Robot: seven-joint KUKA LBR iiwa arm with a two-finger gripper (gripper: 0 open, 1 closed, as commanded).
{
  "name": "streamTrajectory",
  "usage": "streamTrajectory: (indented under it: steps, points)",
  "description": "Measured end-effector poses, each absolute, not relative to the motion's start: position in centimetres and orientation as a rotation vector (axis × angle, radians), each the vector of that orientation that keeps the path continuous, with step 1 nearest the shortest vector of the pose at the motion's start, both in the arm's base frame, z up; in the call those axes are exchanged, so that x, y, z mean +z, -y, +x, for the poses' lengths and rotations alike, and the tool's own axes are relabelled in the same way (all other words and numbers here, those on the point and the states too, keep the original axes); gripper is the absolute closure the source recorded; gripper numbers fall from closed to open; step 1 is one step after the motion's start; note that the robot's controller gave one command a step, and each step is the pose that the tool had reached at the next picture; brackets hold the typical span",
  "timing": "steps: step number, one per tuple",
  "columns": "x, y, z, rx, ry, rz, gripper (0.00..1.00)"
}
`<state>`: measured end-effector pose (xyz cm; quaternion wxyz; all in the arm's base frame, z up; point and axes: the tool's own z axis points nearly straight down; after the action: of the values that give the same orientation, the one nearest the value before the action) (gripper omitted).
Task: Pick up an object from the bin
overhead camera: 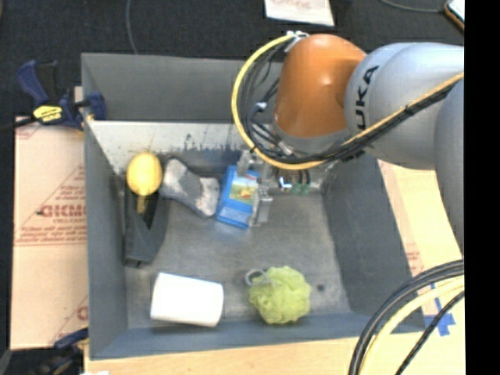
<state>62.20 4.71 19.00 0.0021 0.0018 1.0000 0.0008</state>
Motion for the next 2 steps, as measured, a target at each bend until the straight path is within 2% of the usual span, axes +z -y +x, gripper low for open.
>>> streamTrajectory:
  steps: [1, 2]
  points:
    - [19.0, -4.7, 62.2, 0.002, -3.137, 0.006, 0.00]
    - [15.0, -4.4, 61.7, 0.005, -3.124, 0.264, 0.00]
